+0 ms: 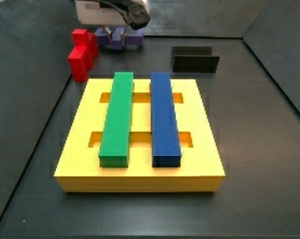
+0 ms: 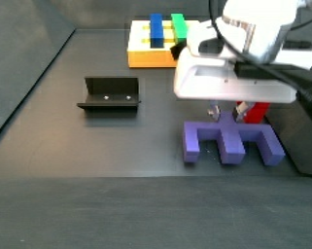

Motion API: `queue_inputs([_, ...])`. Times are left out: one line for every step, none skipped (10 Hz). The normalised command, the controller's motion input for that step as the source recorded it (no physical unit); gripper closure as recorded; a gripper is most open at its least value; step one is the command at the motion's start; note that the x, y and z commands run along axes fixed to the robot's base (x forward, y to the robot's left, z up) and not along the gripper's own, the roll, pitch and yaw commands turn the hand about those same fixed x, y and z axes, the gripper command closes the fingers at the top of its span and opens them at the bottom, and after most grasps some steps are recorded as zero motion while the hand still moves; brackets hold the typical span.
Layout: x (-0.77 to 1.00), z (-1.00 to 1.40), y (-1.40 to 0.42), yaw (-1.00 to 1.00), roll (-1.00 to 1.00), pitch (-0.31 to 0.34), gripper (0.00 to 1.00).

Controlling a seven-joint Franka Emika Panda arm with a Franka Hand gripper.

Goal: Pick up the purple object. Move up. Place the purple object on the fixture. Regrasp the purple object. Move to above the board. Insert the purple object.
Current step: Move up, then place the purple object on the fixture.

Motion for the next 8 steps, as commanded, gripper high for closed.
queue_inputs([-0.08, 0.58, 0.01, 0.02, 0.02, 0.069, 1.0])
queue_inputs([-0.04, 0.31, 0.01, 0.01, 0.06, 0.055, 1.0])
queue_inputs([0.0, -0.07, 0.0, 0.0, 0.01, 0.0, 1.0])
queue_inputs([0.0, -0.07, 0.0, 0.0, 0.01, 0.0, 1.0])
queue_inputs([0.0, -0.1, 0.0, 0.0, 0.03, 0.0, 1.0])
queue_inputs([0.0, -0.1, 0.0, 0.0, 0.03, 0.0, 1.0])
queue_inputs([0.0, -0.09, 0.0, 0.0, 0.02, 0.0, 1.0])
queue_inputs([0.0, -0.1, 0.0, 0.0, 0.05, 0.0, 1.0])
